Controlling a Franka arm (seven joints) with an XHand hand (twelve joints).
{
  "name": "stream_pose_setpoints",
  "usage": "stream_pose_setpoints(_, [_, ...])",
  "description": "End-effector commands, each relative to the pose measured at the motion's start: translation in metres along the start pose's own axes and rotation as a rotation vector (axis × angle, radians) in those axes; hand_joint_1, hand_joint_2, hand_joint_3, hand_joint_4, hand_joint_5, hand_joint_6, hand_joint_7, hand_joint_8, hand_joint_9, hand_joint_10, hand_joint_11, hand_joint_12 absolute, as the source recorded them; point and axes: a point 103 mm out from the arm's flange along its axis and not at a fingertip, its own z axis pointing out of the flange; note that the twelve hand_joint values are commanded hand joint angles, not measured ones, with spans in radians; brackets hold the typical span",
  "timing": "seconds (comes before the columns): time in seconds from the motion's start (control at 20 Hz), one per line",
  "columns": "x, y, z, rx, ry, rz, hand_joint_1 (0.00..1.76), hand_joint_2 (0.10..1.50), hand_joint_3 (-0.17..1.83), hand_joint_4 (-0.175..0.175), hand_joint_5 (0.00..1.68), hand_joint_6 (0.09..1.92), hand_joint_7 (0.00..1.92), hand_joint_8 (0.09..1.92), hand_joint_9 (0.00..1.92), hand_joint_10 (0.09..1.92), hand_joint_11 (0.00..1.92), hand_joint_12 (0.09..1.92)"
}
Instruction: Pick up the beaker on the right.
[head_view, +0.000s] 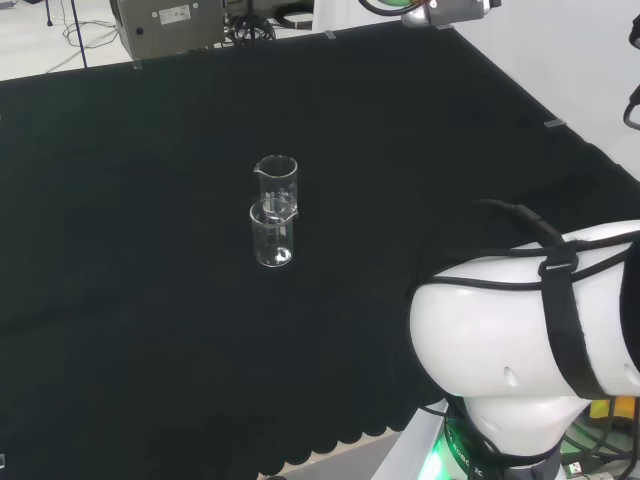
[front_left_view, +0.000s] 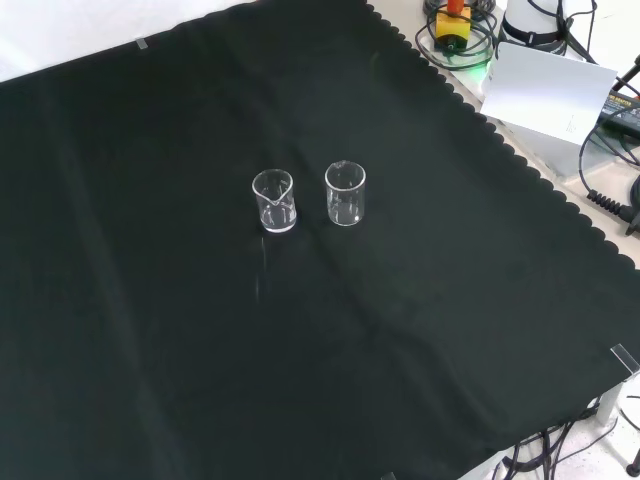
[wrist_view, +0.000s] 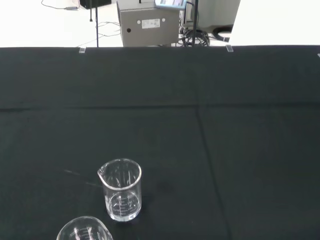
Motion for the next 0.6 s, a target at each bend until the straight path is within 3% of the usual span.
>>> stream_pose_setpoints(0.05, [-0.008, 0.009, 0.021, 0.027, 0.032, 0.027, 0.09, 1.32, 0.29, -0.004, 0.24, 0.11, 0.01, 0.33, 0.1, 0.61, 0.0, 1.11])
stream_pose_setpoints(0.25, [-0.013, 0.02, 0.042, 0.044, 0.044, 0.024, 0.1, 1.32, 0.28, -0.006, 0.25, 0.1, 0.03, 0.35, 0.12, 0.62, 0.0, 1.12])
stream_pose_setpoints(0.6, [-0.023, 0.061, 0.087, 0.045, 0.109, -0.022, 0.18, 1.28, 0.24, -0.009, 0.26, 0.09, 0.05, 0.39, 0.14, 0.63, 0.0, 1.13])
